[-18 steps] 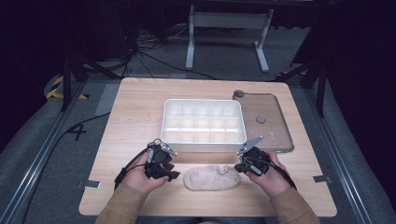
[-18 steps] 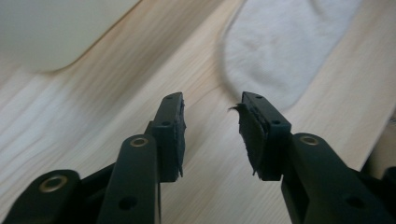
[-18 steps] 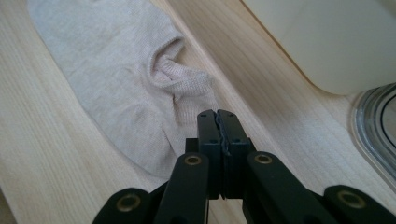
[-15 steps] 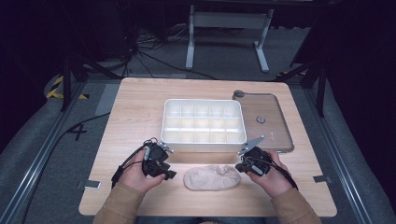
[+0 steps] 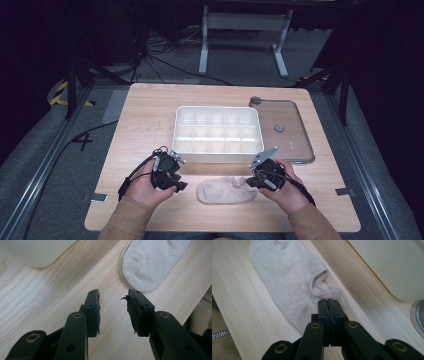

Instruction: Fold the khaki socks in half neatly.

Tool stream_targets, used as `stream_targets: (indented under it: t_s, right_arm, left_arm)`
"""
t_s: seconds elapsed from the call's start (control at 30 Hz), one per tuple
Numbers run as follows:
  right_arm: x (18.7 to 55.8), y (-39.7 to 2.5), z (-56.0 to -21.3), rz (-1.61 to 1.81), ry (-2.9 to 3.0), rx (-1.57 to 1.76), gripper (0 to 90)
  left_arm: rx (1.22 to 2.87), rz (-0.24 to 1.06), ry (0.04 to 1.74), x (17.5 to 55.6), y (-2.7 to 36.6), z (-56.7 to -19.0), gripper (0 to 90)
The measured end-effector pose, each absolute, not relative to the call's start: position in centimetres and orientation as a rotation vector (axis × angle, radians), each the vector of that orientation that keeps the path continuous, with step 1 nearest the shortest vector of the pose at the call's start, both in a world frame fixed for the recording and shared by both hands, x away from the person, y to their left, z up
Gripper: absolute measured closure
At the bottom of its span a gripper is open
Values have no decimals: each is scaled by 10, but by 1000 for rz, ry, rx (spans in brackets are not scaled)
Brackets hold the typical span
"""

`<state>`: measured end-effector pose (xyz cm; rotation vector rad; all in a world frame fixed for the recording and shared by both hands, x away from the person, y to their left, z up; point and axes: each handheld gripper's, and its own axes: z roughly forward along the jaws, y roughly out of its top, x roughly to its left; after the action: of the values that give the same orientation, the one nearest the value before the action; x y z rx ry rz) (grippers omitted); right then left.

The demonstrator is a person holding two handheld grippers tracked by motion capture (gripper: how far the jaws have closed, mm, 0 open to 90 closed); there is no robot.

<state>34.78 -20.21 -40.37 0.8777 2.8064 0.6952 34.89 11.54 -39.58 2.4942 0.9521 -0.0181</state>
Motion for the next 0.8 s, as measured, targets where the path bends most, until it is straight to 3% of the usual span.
stream_targets:
  t_s: [0.27,0.8]
  right_arm:
    - [346,-195,-400,777,2833,850,899]
    - [339,-172,-408,806,2882,771,894]
  left_arm:
    - [2507,-29,923,344,111,-394,666]
    - [2499,-31,912,342,107,-394,659]
